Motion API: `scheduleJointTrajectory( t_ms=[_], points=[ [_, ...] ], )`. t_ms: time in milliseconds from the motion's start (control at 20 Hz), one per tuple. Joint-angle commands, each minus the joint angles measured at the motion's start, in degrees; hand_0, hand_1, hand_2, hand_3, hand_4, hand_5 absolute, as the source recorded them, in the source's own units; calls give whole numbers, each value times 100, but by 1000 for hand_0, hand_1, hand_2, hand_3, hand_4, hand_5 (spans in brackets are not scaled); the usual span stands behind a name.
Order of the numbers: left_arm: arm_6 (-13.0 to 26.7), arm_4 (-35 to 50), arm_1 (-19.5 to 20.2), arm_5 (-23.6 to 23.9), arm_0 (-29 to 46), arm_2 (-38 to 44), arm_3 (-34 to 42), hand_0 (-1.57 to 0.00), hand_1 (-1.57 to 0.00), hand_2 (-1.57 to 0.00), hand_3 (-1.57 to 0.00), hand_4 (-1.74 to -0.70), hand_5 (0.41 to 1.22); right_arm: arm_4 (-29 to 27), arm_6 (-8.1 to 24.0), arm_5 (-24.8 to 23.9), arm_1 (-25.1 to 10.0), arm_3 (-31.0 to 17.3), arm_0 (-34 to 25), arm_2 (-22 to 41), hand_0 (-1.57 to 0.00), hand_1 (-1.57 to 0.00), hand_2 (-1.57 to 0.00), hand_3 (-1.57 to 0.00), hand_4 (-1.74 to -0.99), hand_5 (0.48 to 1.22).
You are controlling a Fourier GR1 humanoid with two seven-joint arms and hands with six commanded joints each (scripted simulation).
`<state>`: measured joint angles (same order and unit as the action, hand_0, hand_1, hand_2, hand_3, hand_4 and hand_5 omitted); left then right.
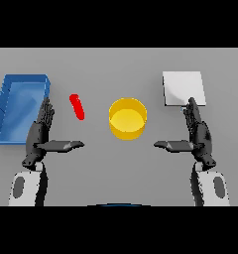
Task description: Pick up the red beaker and tilt it to pour out 1 green nut into yellow bowl. Pick up the yellow bowl and place it on the metallic measuring scale.
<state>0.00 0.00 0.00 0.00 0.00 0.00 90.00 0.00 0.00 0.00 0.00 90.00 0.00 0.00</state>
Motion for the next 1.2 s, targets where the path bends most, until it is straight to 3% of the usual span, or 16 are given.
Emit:
scheduleJointTrajectory(
  t_ms=[0,250,350,500,800,900,1150],
  points=[
    [-16,4,1,-1,23,-3,16,1,1,1,1,-1151,599,2,-11,-5,6,10,14,7,1,1,1,1,-1167,599],
    [-132,28,33,-58,283,-42,219,1,1,1,1,-1151,599,76,-135,-13,95,130,205,135,1,1,1,1,-1167,599],
    [-221,-333,290,-161,607,-312,590,1,1,1,1,-1156,599,1159,-648,-348,-281,456,570,505,1,1,1,1,-1163,595],
    [62,-586,334,-153,818,-552,930,1,1,1,1,-1163,599,1724,-492,-536,-313,673,696,768,1,1,1,1,-1159,590],
    [147,-838,367,-120,685,-666,811,1,1,1,1,-1163,604,1532,-461,-414,-249,868,852,784,1,1,1,1,-1212,607],
    [215,-905,316,-90,388,-648,421,1,1,1,1,-1191,611,1500,-512,-347,-314,829,827,762,1,1,1,1,-1230,617],
    [-55,-1080,296,46,-402,-495,-622,1,1,1,1,-1233,636,1415,-586,-296,-312,861,828,747,1,1,1,1,-1267,632]
  ],
)
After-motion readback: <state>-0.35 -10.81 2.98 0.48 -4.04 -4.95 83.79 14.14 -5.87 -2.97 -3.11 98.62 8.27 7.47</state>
